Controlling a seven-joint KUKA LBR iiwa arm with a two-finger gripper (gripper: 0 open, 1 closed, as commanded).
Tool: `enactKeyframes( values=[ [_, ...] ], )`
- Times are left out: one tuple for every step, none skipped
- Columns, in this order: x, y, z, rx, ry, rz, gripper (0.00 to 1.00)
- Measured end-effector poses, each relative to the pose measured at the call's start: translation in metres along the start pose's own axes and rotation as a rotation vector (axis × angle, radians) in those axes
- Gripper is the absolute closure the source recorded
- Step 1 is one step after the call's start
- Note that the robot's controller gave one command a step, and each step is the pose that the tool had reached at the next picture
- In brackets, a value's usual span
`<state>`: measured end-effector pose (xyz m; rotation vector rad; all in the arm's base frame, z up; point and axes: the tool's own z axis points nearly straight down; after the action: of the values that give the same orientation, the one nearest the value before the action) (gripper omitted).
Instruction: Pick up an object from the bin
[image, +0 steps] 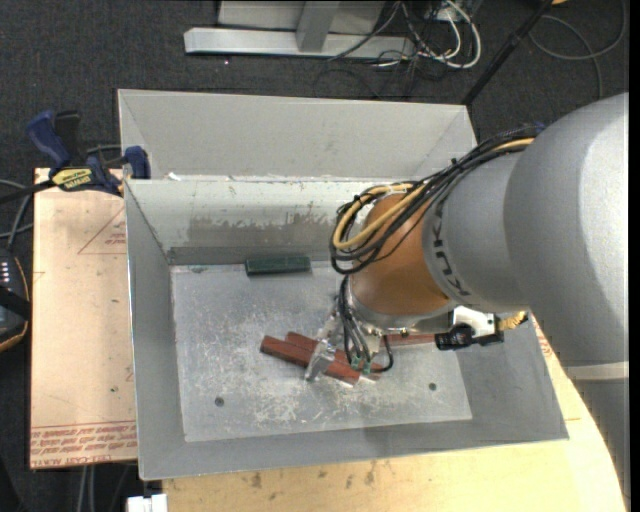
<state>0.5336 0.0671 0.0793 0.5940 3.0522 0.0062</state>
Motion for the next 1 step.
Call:
enactKeyframes(
  values=[
    [-0.0008,0.0002,-0.0009,0.001,0.003,0.0,1.0]
  ],
)
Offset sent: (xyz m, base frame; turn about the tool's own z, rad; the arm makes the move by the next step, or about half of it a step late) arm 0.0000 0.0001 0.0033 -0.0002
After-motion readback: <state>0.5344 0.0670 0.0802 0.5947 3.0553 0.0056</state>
